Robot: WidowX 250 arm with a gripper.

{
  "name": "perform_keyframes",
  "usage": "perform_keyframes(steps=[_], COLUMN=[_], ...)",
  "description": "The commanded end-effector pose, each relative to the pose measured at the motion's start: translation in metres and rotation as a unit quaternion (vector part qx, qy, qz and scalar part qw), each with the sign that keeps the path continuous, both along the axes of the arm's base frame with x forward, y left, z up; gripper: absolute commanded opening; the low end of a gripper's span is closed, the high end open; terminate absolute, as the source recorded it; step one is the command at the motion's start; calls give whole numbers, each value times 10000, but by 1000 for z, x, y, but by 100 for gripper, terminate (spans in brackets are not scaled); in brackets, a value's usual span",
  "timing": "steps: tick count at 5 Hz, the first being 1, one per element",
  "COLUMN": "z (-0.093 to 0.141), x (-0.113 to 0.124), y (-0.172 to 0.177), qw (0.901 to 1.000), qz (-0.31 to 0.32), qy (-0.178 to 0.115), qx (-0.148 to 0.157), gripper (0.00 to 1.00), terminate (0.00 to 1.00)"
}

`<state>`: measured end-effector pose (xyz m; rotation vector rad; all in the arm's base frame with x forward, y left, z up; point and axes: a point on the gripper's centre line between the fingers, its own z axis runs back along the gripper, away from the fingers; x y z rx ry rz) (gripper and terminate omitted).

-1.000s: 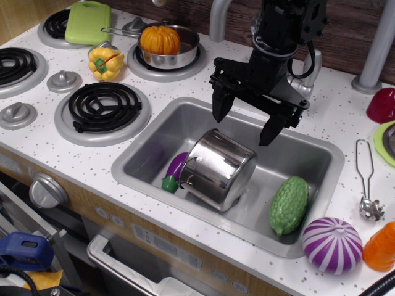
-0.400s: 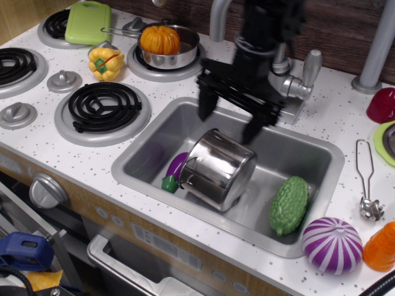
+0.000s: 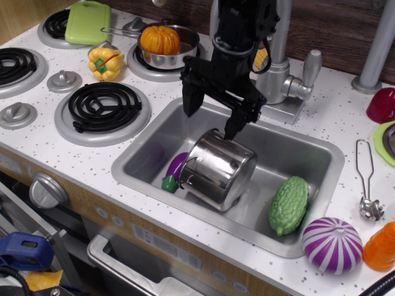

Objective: Flip pot upright in sink

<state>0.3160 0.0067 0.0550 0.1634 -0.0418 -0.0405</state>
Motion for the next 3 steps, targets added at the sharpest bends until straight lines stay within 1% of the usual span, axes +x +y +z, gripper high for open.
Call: perform_keyframes(steps=[1, 3], z=[1, -15], x=[8, 10], y=[17, 23], qw=[9973, 9911], qz=[85, 399], qy=[-682, -925], qx=[-257, -865], gripper=[100, 100], terminate=[0, 0])
